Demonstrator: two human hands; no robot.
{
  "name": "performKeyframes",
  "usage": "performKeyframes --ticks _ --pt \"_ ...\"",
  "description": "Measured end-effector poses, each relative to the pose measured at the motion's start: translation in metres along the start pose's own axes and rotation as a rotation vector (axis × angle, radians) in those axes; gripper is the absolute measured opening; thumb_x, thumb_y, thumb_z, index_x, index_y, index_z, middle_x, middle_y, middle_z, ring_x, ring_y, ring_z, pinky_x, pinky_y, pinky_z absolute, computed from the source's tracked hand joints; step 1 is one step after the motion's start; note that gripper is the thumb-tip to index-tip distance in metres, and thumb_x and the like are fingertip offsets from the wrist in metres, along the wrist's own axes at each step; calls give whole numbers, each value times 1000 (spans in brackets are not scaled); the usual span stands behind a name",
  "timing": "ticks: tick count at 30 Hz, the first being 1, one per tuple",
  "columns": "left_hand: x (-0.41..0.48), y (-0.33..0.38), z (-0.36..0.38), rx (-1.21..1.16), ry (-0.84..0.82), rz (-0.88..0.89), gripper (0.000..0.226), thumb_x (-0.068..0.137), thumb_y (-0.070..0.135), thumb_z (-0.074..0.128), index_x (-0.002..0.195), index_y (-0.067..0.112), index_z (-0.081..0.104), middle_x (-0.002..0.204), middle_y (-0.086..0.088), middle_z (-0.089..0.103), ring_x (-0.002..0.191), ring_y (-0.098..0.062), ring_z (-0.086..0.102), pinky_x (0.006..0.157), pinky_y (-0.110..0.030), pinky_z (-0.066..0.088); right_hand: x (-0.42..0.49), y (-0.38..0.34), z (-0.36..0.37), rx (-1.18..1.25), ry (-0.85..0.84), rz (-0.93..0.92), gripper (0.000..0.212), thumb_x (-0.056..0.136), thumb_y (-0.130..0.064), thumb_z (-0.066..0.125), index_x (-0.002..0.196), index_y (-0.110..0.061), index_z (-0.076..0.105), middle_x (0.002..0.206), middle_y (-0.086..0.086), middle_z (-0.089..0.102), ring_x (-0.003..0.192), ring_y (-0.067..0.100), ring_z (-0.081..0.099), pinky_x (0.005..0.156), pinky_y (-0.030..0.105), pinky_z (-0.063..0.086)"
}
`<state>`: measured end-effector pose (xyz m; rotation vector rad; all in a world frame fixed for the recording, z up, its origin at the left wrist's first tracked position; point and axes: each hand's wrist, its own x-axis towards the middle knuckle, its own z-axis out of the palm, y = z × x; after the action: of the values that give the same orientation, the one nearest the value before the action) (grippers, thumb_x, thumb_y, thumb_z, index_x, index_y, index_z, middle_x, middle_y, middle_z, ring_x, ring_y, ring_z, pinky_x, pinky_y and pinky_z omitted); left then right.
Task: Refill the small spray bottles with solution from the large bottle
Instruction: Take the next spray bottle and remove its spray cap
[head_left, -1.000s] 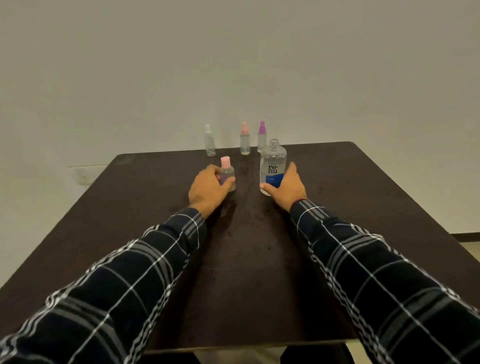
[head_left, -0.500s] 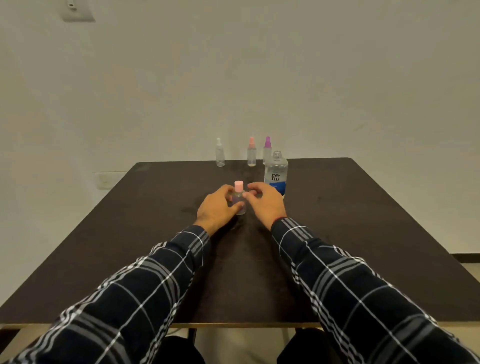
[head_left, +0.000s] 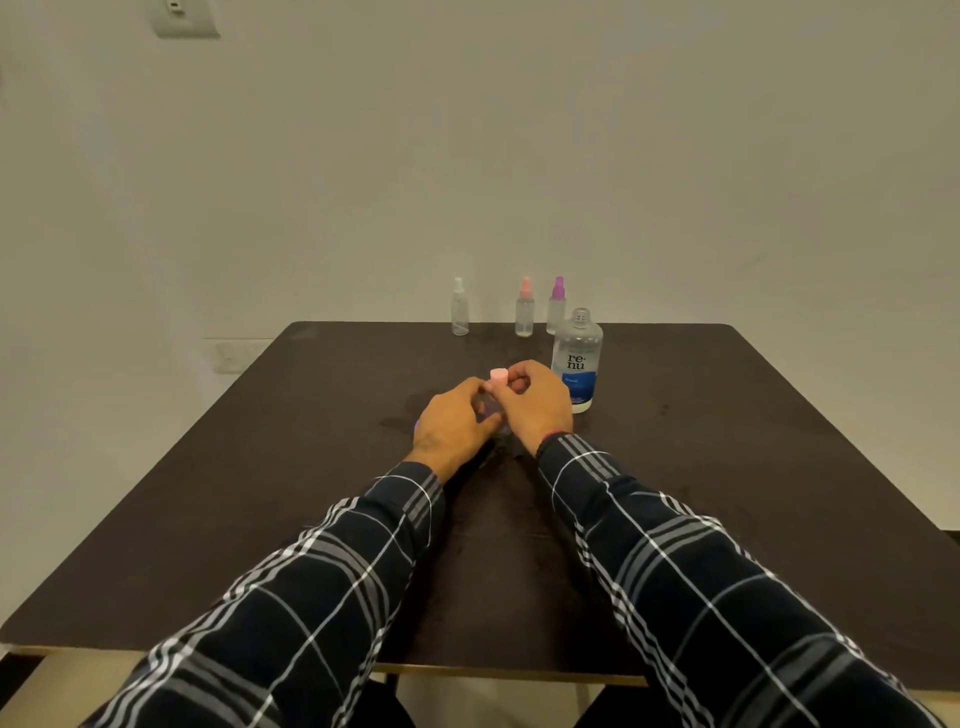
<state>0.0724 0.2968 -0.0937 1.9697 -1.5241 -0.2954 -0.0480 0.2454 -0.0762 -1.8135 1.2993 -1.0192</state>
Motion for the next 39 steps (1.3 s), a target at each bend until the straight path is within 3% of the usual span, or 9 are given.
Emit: performKeyframes --ticks 8,12,15,18,22,28,34,37,39 --pt "-1 3 -3 -21 -25 -3 36 90 39 69 122 28 56 106 5 67 97 -16 64 92 -40 54 -3 4 2 64 -163 -9 48 99 -33 56 144 -23 43 127 0 54 114 16 57 99 42 53" --pt "-2 3 -3 -32 -19 0 35 90 39 70 121 27 58 104 6 68 97 -15 65 91 -38 54 -2 1 4 146 -53 82 48 87 -36 73 121 -22 42 93 -1 60 85 17 66 77 42 61" --pt "-1 4 -3 -26 -31 -11 37 90 41 69 123 28 56 107 5 67 98 -15 64 93 -40 55 -1 2 6 93 -21 58 26 90 -33 70 109 -23 55 99 -3 61 91 13 63 81 41 60" --pt "-1 4 -3 -28 -29 -15 41 91 39 69 127 27 55 113 3 68 102 -17 64 95 -41 54 -1 4 6 115 -110 5 33 100 -24 55 133 -22 57 127 0 57 110 16 59 95 42 56" --pt "-1 4 -3 -21 -30 -17 34 91 37 69 121 27 57 106 4 67 96 -16 64 92 -41 55 -3 2 3 92 -176 -8 65 98 -32 58 155 -26 28 137 2 45 123 18 50 108 40 45" --pt "0 4 -2 -17 -26 -14 37 89 41 70 121 29 56 107 6 68 96 -15 64 90 -41 55 1 0 8 92 -19 20 31 90 -30 70 116 -23 55 110 -1 58 100 15 60 88 43 58" --pt "-2 5 -2 -2 -14 -10 38 90 40 70 123 27 56 103 7 66 94 -14 64 87 -36 54 1 5 1 106 -191 -29 44 100 -24 54 143 -32 48 138 2 46 125 21 52 100 44 53" --pt "-2 4 -2 -13 -7 -1 32 90 38 69 118 27 57 97 9 64 91 -13 63 80 -31 52 -3 4 -1 103 -161 -17 59 92 -29 68 144 -27 42 125 -5 53 115 14 55 99 42 52" --pt "-2 5 -1 -10 -19 -7 34 90 38 69 119 28 56 101 9 64 93 -12 62 84 -32 52 -1 3 -1 108 -93 -10 42 90 -29 71 127 -24 52 112 -6 59 106 15 60 92 39 56"
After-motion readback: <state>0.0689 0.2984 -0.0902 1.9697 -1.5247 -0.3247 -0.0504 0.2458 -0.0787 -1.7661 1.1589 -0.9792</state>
